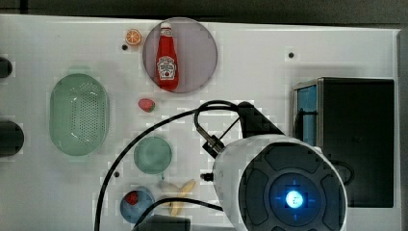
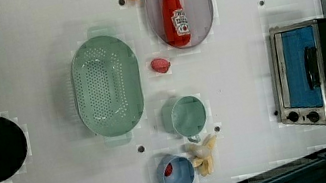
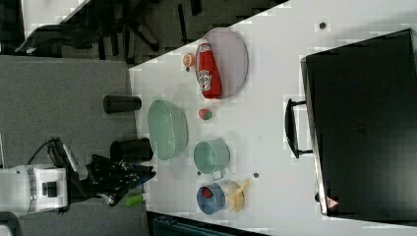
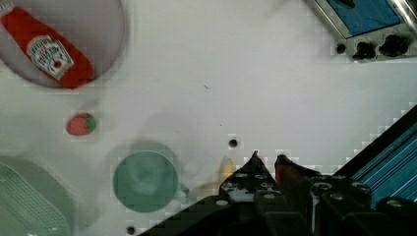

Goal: Flap open oven.

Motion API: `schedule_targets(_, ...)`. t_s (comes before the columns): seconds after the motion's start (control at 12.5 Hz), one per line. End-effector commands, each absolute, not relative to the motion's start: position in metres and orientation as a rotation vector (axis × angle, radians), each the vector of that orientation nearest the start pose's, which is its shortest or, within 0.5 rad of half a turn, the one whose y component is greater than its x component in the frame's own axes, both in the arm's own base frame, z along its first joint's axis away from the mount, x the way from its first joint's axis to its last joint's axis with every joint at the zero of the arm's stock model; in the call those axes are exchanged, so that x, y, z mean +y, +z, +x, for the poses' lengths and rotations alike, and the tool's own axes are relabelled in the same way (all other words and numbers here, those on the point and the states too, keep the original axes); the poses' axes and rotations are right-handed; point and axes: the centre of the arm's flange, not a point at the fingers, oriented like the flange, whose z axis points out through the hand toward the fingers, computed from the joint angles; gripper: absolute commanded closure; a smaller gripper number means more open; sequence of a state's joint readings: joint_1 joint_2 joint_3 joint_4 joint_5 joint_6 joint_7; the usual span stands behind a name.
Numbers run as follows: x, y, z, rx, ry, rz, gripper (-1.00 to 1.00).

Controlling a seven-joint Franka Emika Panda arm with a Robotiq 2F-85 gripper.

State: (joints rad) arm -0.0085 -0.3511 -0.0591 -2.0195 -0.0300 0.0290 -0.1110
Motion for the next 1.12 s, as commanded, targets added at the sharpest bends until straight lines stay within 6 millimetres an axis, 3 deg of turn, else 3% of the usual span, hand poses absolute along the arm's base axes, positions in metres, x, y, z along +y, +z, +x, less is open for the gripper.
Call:
schedule_targets(0.08, -0.063, 0.582, 0.433, 0.797, 0.062, -3.074, 0.65)
schedule_targets(0.4, -0.114, 0.549, 0.430, 0.484, 0.019, -3.154, 0.65)
schedule_targets(0.8, -0.173, 0.497, 0.432, 0.491, -0.083, -3.133, 0.65)
schedule_targets(1.12, -0.212, 0.456, 0.445, 0.258, -0.107, -3.183, 0.65)
